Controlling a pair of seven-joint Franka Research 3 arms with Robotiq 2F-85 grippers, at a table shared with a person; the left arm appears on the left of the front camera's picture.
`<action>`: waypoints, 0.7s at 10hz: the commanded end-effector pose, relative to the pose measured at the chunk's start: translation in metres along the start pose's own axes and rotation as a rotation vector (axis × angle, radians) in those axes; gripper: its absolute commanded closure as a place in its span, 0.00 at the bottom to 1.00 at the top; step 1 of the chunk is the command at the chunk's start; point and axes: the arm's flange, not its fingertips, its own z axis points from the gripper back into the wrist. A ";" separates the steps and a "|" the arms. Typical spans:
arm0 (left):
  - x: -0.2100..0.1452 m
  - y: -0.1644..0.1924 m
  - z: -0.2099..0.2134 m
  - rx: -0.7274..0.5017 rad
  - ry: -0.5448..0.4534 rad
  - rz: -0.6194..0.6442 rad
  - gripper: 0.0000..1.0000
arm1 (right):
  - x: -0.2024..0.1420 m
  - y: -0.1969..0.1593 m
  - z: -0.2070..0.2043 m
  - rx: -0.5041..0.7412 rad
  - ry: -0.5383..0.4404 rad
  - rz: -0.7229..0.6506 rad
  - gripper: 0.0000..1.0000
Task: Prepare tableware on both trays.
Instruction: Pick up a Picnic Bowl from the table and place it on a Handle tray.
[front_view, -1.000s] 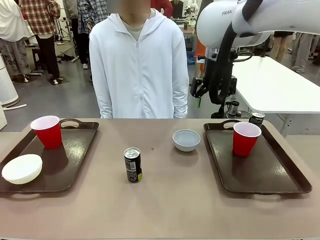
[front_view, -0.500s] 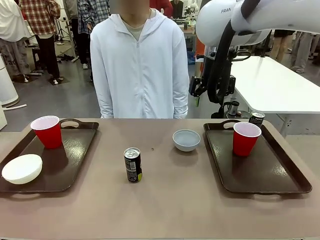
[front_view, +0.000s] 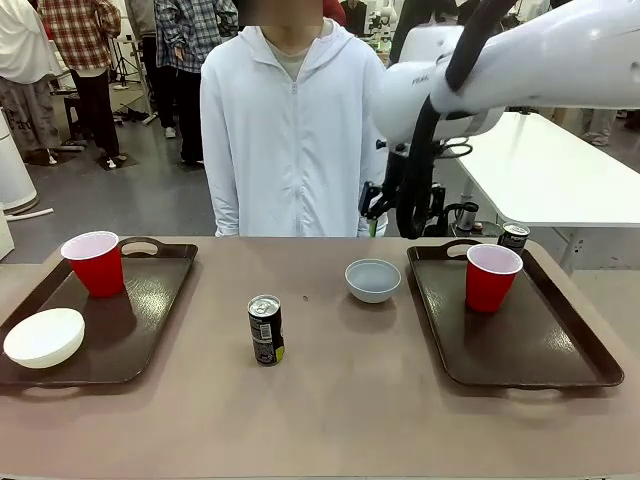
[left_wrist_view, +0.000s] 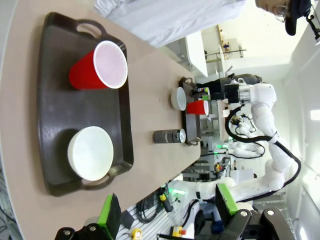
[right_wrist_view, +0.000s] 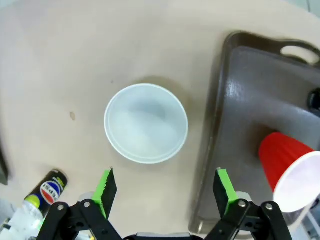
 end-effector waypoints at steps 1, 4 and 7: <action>0.000 -0.002 0.003 -0.011 -0.001 -0.007 0.00 | 0.002 0.005 -0.015 -0.033 0.005 -0.026 0.00; 0.000 -0.002 0.003 -0.011 -0.001 -0.007 0.00 | 0.008 0.001 -0.039 -0.047 0.035 -0.022 0.00; 0.000 -0.002 0.003 -0.011 -0.001 -0.007 0.00 | 0.020 -0.010 -0.063 -0.017 0.042 -0.008 0.00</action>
